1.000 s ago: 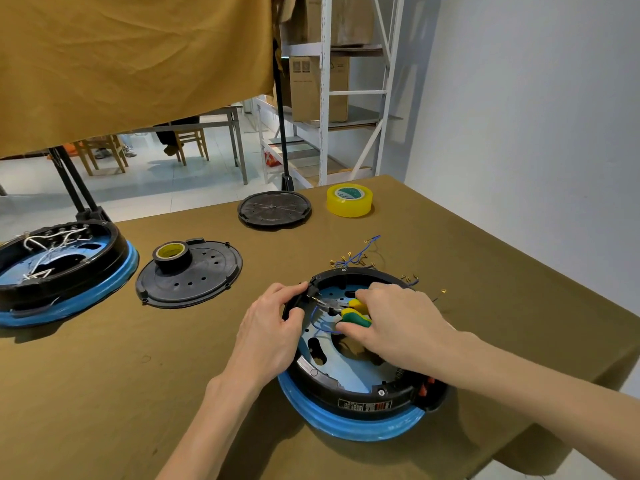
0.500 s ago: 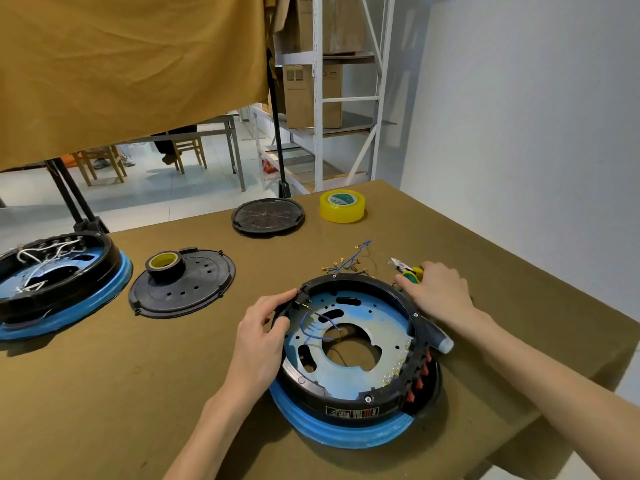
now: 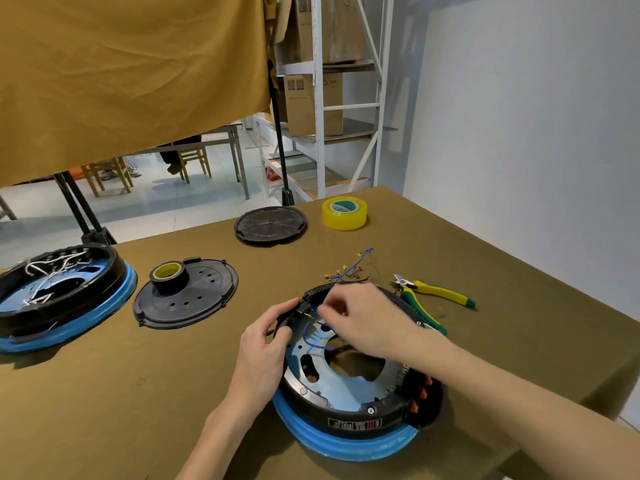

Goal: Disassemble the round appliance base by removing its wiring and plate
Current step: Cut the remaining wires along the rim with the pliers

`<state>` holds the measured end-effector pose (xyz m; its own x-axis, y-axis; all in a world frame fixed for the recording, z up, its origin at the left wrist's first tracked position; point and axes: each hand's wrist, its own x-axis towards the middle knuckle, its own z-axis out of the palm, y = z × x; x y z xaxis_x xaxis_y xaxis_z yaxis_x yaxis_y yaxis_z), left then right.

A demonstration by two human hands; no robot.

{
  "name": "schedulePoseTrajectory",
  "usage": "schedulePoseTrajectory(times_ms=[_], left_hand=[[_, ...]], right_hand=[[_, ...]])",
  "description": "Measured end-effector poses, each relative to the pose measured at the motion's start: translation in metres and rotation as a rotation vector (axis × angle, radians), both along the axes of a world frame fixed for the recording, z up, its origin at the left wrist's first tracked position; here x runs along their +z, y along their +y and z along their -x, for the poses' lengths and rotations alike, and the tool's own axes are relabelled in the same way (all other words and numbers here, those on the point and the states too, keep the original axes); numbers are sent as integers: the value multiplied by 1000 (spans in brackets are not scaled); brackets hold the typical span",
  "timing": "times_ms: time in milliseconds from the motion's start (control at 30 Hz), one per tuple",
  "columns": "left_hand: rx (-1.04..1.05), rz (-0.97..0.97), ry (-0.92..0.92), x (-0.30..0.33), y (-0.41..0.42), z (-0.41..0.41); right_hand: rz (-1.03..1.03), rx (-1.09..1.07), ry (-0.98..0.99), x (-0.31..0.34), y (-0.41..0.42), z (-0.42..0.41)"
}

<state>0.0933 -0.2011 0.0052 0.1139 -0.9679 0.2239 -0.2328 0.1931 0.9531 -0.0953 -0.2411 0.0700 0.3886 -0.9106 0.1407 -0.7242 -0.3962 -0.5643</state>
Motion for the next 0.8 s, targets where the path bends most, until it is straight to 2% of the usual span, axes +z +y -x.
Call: schedulePoseTrajectory(times_ms=[67, 200, 400, 667, 800], left_hand=[[-4, -1, -2, -1, 0, -1], [-9, -3, 6, -4, -2, -2], [-8, -5, 14, -4, -5, -3], [14, -29, -12, -2, -4, -3], [14, -39, -24, 0, -2, -3]], right_hand=[[-36, -3, 82, -5, 6, -16], [41, -87, 162, -4, 3, -25], [-69, -157, 283, -13, 1, -36], [-45, -116, 215, -5, 5, -26], [-147, -76, 137, 1, -6, -27]])
